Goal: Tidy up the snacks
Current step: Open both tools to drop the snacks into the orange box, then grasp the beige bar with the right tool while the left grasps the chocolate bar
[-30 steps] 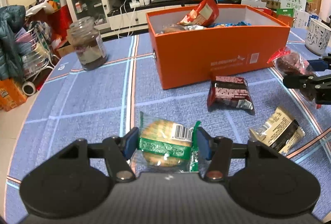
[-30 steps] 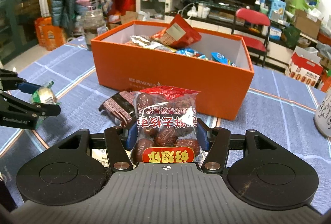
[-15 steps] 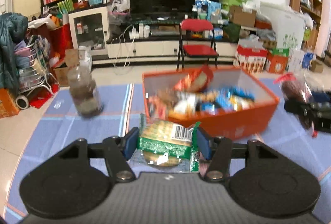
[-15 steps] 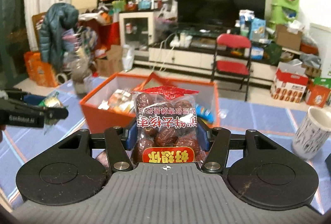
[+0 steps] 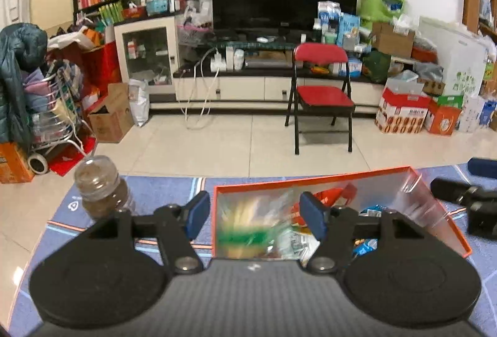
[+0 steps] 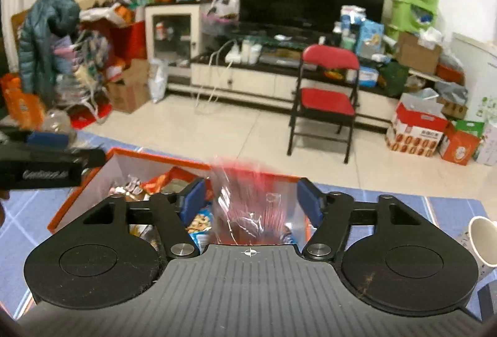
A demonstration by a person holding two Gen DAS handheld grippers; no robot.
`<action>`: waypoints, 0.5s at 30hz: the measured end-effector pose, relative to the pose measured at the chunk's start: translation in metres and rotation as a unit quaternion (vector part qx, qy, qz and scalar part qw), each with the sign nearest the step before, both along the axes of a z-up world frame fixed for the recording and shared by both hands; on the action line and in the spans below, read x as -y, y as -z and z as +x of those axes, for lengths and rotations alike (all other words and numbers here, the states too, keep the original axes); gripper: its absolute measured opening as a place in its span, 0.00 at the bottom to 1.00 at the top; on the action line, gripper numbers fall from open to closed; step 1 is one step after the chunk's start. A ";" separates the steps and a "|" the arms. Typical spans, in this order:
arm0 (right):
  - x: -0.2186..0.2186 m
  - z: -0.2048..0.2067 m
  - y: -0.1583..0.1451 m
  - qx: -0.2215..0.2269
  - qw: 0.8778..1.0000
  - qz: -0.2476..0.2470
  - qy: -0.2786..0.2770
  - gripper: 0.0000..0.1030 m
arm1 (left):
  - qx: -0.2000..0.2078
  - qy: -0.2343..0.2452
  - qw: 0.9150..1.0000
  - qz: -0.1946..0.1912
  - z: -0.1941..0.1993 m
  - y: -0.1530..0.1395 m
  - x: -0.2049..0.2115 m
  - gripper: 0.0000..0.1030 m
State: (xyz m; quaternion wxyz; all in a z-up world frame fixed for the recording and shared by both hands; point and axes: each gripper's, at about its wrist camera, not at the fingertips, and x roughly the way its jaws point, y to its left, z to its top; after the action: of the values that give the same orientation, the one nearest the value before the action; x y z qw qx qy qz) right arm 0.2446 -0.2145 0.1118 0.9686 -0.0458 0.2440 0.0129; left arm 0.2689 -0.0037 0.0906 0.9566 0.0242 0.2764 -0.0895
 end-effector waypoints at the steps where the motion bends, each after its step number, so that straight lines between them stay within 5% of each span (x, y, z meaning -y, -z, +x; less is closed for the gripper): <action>1: 0.002 -0.008 -0.001 0.010 1.000 0.006 -0.007 0.63 | 0.007 0.002 1.000 -0.003 -0.008 0.000 -0.005 0.75; 3: 0.006 -0.028 0.000 0.024 0.999 0.008 -0.023 0.65 | 0.019 0.001 1.000 -0.008 -0.025 -0.001 -0.017 0.85; 8: 0.008 -0.098 0.031 0.029 0.989 -0.022 -0.140 0.71 | 0.031 0.005 0.999 -0.035 -0.094 0.007 -0.056 0.91; 15: -0.005 -0.169 0.094 -0.012 0.978 -0.038 -0.205 0.71 | -0.027 -0.025 0.999 -0.033 -0.169 0.061 -0.093 0.91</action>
State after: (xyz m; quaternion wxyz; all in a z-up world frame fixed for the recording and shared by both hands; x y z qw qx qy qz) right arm 0.0751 -0.2096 0.0175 0.9398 -0.1318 0.2415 0.2028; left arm 0.0998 0.0889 0.0299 0.9510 -0.0163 0.2995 -0.0751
